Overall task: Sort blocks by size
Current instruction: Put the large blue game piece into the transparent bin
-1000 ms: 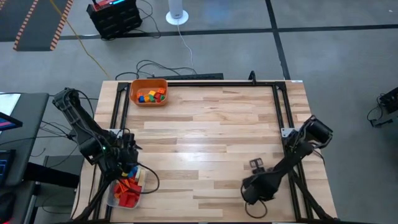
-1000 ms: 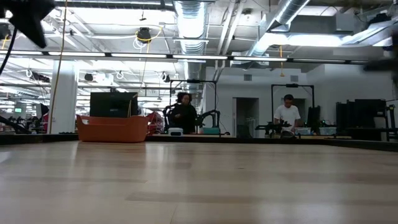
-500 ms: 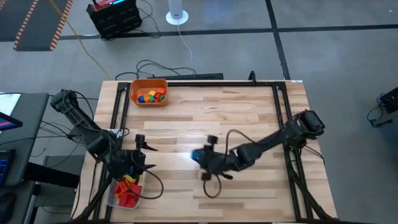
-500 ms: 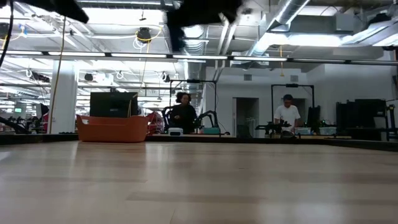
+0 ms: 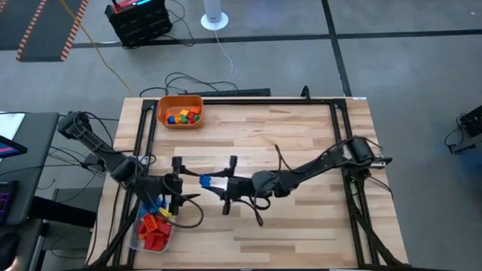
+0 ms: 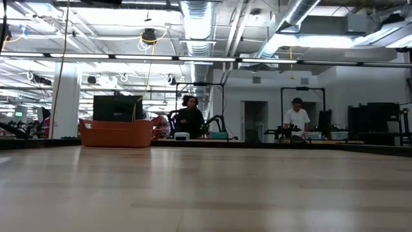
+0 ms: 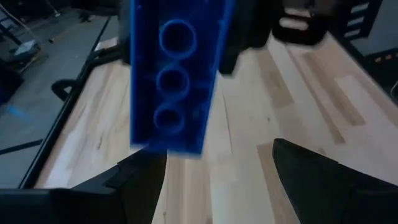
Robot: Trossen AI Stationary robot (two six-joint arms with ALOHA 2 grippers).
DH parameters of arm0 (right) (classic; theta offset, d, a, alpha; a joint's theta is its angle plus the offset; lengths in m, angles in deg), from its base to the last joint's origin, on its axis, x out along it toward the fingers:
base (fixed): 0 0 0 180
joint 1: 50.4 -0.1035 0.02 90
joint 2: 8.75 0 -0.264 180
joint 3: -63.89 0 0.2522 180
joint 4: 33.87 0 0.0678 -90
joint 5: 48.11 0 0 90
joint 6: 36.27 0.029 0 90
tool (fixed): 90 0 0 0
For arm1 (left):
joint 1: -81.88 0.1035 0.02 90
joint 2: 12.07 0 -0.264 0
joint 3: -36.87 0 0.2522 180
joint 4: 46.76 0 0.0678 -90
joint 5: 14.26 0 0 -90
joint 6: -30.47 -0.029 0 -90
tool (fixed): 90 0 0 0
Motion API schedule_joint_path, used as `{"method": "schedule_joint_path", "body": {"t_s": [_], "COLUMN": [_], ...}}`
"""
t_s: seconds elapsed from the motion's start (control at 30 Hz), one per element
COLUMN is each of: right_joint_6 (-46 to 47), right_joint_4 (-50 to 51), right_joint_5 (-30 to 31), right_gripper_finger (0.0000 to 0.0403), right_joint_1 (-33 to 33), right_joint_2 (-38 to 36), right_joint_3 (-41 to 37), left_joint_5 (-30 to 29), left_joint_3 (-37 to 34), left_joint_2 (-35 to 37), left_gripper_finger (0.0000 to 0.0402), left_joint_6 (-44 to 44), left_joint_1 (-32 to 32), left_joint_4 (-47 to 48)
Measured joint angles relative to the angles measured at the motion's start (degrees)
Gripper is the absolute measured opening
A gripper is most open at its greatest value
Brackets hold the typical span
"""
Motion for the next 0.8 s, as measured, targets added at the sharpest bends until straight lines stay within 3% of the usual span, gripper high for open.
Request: {"method": "schedule_joint_path", "body": {"t_s": [0.23, 0.53, 0.8], "right_joint_6": [-3.0, -1.3, 0.6], "right_joint_4": [0.0, 0.6, 6.4], "right_joint_5": [-2.6, -3.7, -3.7], "right_gripper_finger": [0.0169, 0.0202, 0.0228], "right_joint_1": [0.6, 1.4, 0.8], "right_joint_2": [6.2, 10.3, 7.8], "right_joint_3": [9.2, 14.3, 14.4], "left_joint_5": [2.9, 1.3, 0.9], "left_joint_3": [0.0, 0.0, 0.1], "left_joint_2": [0.0, 0.1, 4.4], "left_gripper_finger": [0.0274, 0.0115, 0.0114], "left_joint_6": [-3.9, -7.8, -3.0], "left_joint_1": [2.1, 1.9, -0.1], "left_joint_4": [-4.4, -4.7, 1.6]}}
